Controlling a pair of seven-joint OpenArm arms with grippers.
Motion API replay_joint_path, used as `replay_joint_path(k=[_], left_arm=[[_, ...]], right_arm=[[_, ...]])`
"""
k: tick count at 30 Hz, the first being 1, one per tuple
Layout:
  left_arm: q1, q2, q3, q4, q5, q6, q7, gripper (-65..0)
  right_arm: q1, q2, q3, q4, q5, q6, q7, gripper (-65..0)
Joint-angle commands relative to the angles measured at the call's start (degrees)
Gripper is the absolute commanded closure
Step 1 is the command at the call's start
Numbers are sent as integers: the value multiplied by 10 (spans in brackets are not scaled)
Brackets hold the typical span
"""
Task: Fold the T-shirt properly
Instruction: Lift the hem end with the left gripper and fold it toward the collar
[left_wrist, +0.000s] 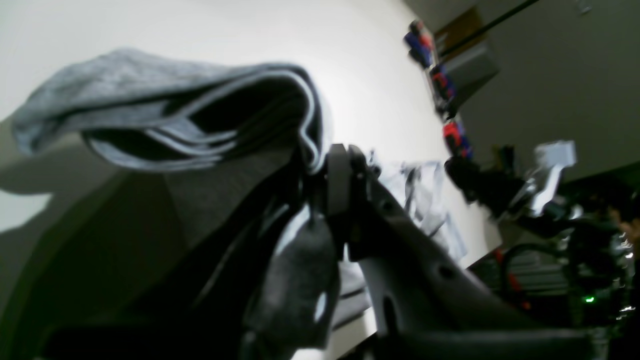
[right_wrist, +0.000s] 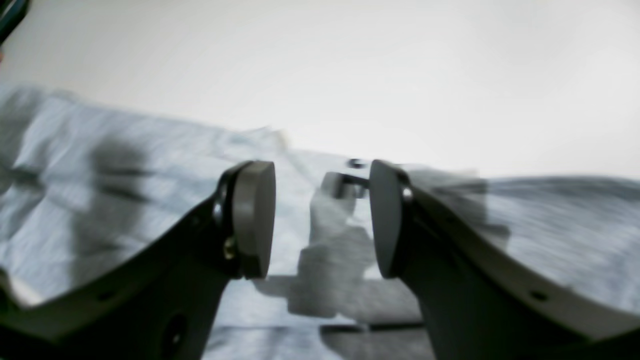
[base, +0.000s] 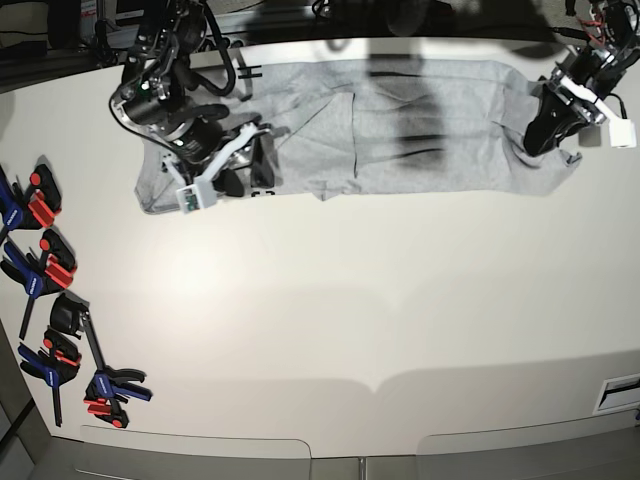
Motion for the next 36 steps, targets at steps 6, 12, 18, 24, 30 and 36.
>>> replay_joint_path(k=[6,12,18,24,30,36], left_arm=[[2,-6,75,17,-19,-5,-9,0],[-20,9,176,17,17,-5,-15,0],[-49,23,258,17,62,-5,-20,0],[-61,30,309,17,102,-5,-44,0],[-62,31,330,17,106,-5,-45,0],[-62,56,330,17,181,-5,-72,0]], right_arm=[[5,3,73,11,15,-19,28,-286],[5,8,104,11,15,-23,30,-286],[5,8,104,11,15,-23,30,-286],[5,8,104,11,15,-23,30,-286],[5,8,104,11,16,-23,31,-286],[5,8,103,11,20,-23,32,-286]])
